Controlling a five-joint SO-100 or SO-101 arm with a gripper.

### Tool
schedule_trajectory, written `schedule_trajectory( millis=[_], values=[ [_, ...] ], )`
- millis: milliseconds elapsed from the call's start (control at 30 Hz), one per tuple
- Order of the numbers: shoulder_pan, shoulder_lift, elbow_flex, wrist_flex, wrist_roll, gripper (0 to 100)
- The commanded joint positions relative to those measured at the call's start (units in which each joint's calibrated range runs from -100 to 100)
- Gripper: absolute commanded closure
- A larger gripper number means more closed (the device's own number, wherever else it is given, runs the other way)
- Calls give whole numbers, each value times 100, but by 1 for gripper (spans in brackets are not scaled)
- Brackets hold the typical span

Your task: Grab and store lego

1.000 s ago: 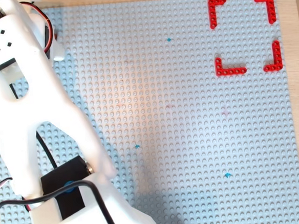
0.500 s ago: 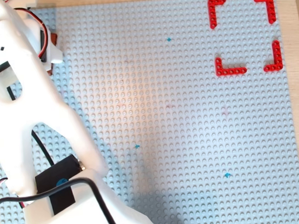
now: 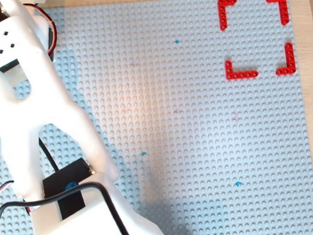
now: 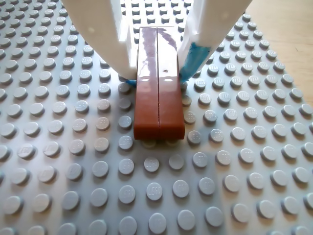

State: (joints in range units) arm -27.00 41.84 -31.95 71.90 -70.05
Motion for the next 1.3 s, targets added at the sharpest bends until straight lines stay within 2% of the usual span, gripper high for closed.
schedule_trajectory(
  millis=[0, 133, 500, 600, 867, 1267],
  values=[
    [0, -119, -208, -109, 15, 98],
    [0, -187, -689, 257, 10, 98],
    [67, -229, -3293, 2688, 31, 98],
    [81, -246, -3656, 2793, 167, 98],
    [363, -458, -3502, 2810, 506, 98],
    [1625, -2448, -970, 2784, 1123, 98]
  ],
)
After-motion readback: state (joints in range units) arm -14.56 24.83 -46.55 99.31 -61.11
